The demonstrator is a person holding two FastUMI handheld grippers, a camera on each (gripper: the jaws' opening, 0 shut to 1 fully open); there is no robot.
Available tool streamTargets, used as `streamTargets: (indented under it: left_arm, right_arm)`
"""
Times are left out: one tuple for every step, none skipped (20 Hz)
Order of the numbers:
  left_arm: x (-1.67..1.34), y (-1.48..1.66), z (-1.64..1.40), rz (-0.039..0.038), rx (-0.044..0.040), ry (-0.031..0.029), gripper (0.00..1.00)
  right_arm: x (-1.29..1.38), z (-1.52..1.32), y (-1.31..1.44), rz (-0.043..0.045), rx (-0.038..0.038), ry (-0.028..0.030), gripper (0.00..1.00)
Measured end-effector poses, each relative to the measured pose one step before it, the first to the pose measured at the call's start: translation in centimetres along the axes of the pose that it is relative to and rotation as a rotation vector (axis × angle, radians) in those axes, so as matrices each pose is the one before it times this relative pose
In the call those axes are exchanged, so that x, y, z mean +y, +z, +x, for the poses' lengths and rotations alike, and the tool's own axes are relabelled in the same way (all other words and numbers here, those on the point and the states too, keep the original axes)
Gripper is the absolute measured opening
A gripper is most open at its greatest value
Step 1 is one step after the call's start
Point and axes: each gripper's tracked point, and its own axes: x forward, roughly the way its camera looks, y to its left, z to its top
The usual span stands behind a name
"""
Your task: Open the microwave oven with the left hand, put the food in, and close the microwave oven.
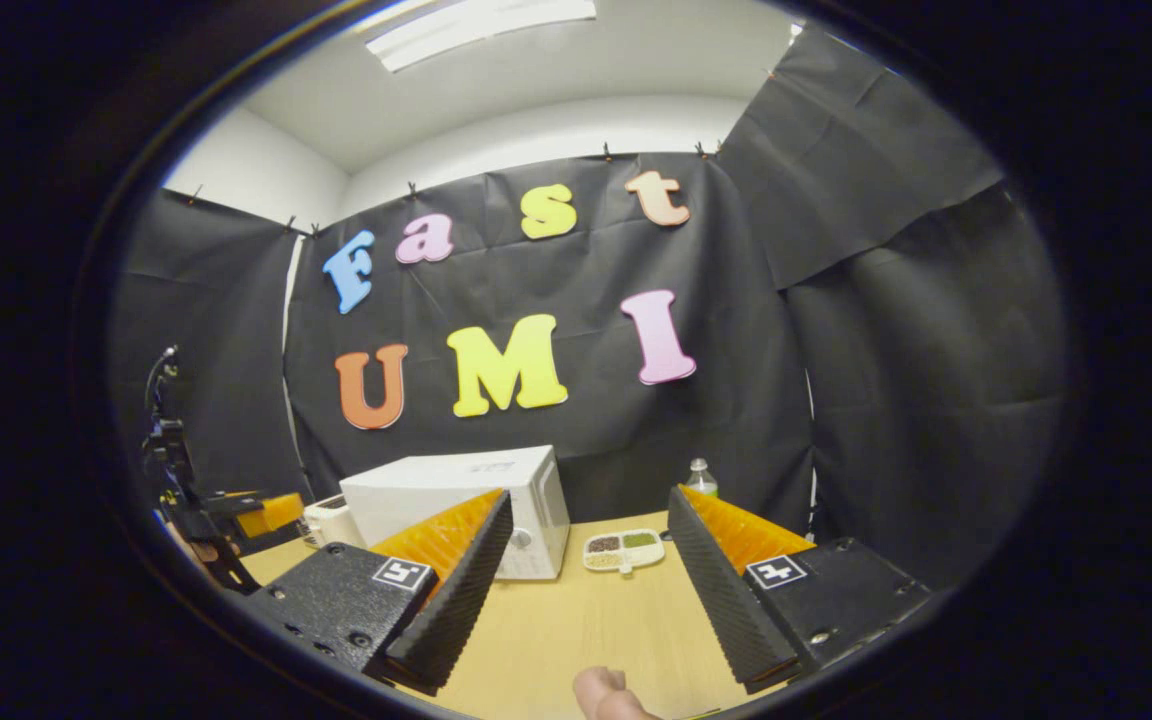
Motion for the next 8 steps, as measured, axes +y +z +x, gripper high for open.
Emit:
streamTargets:
  left_arm:
    - [-0.09, 0.883, -1.731, -0.01148, -0.00554, 0.0009, 0.96]
    - [-0.225, 1.172, -1.666, -0.00589, -0.01292, -0.01187, 0.95]
    - [-0.265, 1.259, -1.633, 0.00257, -0.01763, -0.0168, 0.95]
    - [-0.081, 1.261, -1.656, 0.01142, -0.01956, -0.00471, 0.95]
    - [-0.075, 1.004, -1.55, 0.018, -0.01545, -0.00651, 0.95]
    - [-0.08, 1.035, -1.702, 0.01758, -0.01108, -0.00231, 0.95]
    - [-0.023, 0.592, -1.394, 0.01315, -0.01018, 0.00359, 0.95]
    - [0.109, 0.381, -1.288, 0.00405, -0.00626, 0.00705, 0.95]
  right_arm:
    - [0.699, -0.829, 0.392, -0.00403, 0.00112, 0.00583, 0.99]
    - [0.748, -0.788, 0.396, -0.00277, -0.00003, 0.00574, 0.99]
    - [0.605, -0.857, 0.454, -0.00185, -0.00261, 0.00485, 0.99]
    - [0.722, -0.892, 0.527, -0.00112, -0.00513, 0.00645, 0.99]
    - [0.669, -0.872, 0.466, -0.00187, -0.00704, 0.00647, 0.99]
    - [0.585, -0.765, 0.328, -0.00397, -0.00547, 0.00351, 0.91]
    - [0.54, -0.793, 0.317, -0.00464, -0.00417, 0.00279, 0.91]
    - [0.646, -0.675, 0.227, -0.00345, -0.00277, 0.00746, 0.91]
